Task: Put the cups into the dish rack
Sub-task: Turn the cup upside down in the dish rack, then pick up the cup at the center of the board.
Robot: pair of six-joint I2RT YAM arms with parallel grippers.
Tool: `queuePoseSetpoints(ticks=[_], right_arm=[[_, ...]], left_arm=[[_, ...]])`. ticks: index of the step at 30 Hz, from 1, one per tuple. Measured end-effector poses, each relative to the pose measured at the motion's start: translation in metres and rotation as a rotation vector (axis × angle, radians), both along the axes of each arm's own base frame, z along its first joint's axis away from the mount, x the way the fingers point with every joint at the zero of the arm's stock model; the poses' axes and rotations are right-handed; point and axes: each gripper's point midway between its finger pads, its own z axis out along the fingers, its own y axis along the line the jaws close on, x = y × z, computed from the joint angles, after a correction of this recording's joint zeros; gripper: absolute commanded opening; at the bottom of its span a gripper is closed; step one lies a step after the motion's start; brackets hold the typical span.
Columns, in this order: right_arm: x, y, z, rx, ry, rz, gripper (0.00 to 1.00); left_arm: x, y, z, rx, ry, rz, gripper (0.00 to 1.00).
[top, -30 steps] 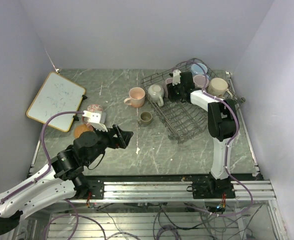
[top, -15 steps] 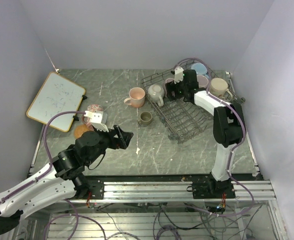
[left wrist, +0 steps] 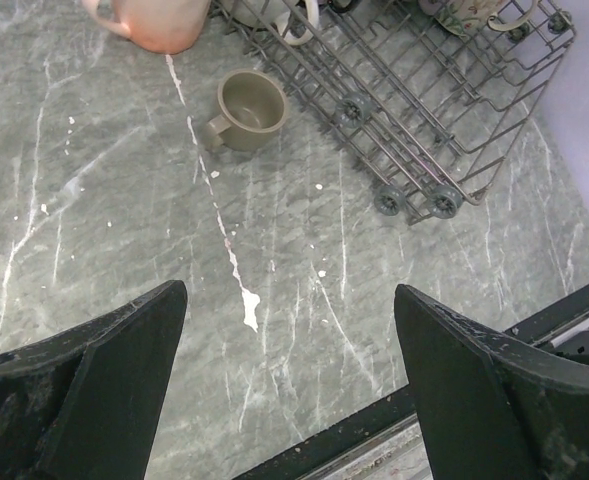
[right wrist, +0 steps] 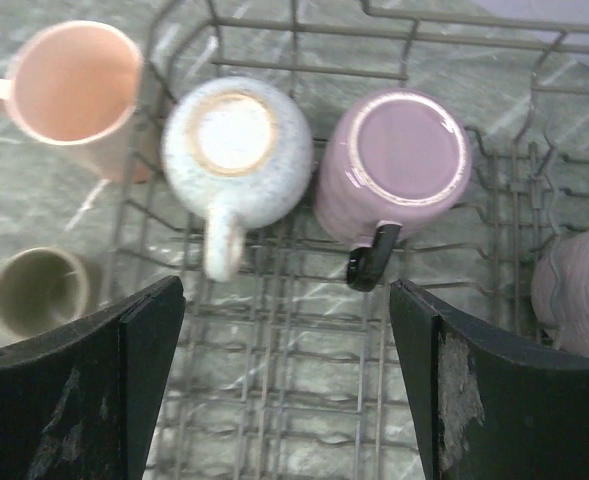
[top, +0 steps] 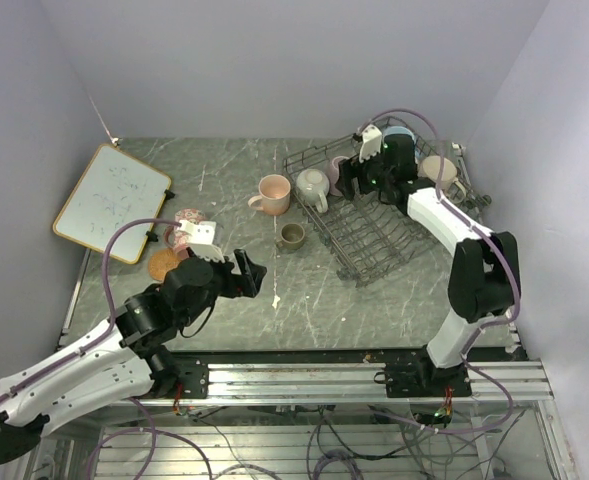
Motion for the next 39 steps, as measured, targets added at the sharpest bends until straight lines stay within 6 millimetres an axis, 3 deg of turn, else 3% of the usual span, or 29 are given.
queuePoseSetpoints(ticks=[4, 11, 20, 27, 34, 39], right_arm=[[-0.023, 0.010, 0.030, 0.069, -0.020, 0.066, 0.82], [-0.089, 0.027, 0.082, 0.213, -0.056, 0.223, 0.82], [-0.157, 0.039, 0.110, 0.373, -0.104, 0.429, 0.82], [-0.172, 0.027, 0.113, 0.436, -0.108, 0.484, 0.82], [-0.187, 0.030, 0.128, 0.448, -0.151, 0.557, 0.82], [-0.190, 0.031, 0.128, 0.447, -0.156, 0.575, 0.82]], left_arm=[[0.004, 0.003, -0.004, 0.028, 0.008, 0.026, 0.95], [0.015, 0.014, -0.012, 0.108, 0.020, 0.111, 0.95], [0.048, 0.026, -0.007, 0.237, 0.015, 0.229, 0.95], [0.092, 0.036, -0.009, 0.243, 0.043, 0.237, 0.95], [0.140, 0.008, -0.016, 0.275, 0.059, 0.075, 0.95], [0.171, -0.008, -0.034, 0.382, 0.049, -0.056, 0.95]])
